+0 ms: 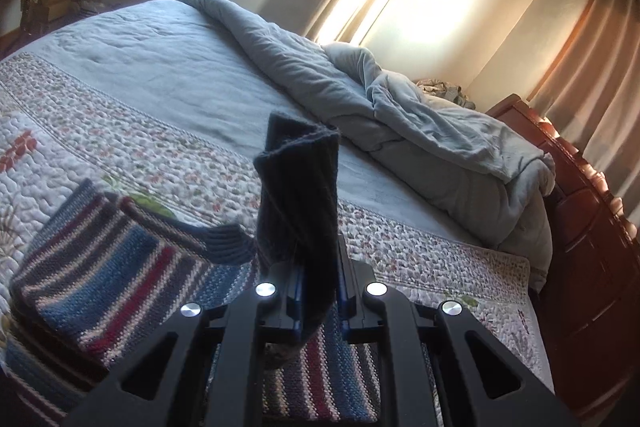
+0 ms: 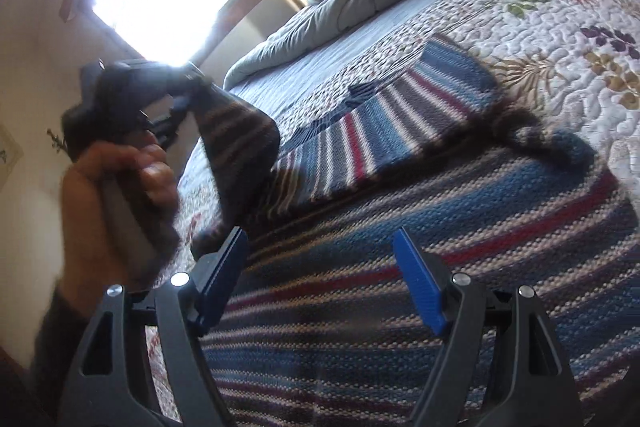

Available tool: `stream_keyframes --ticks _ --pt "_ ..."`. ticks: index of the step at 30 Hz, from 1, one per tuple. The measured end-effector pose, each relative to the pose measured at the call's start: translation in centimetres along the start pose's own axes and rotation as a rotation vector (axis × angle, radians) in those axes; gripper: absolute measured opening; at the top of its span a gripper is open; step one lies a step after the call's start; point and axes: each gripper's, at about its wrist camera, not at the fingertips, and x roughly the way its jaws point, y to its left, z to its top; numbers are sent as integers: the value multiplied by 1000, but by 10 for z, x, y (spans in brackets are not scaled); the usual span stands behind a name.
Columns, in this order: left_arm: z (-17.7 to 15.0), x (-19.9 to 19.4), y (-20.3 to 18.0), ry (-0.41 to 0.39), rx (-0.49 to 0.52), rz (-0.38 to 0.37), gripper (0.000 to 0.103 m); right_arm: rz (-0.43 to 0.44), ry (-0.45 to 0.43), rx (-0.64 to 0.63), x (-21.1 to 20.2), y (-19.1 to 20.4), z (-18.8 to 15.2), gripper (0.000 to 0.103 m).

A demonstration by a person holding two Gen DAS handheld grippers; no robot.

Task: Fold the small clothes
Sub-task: 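Lift the cuff and fold the sleeve across the body, open left tool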

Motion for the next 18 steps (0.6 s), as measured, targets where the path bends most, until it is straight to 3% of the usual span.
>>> stream_keyframes --ticks 11,13,15,18 --pt "-73 65 -11 131 67 30 14 -16 -35 82 -17 -30 13 76" --pt "-79 69 -12 163 75 17 21 -18 -30 89 -16 -32 13 76" --pt "-84 69 -13 185 89 -1 49 -20 -26 92 -13 -32 13 77" --pt "-87 61 -10 206 95 -45 58 -15 -12 95 -7 -30 10 77"
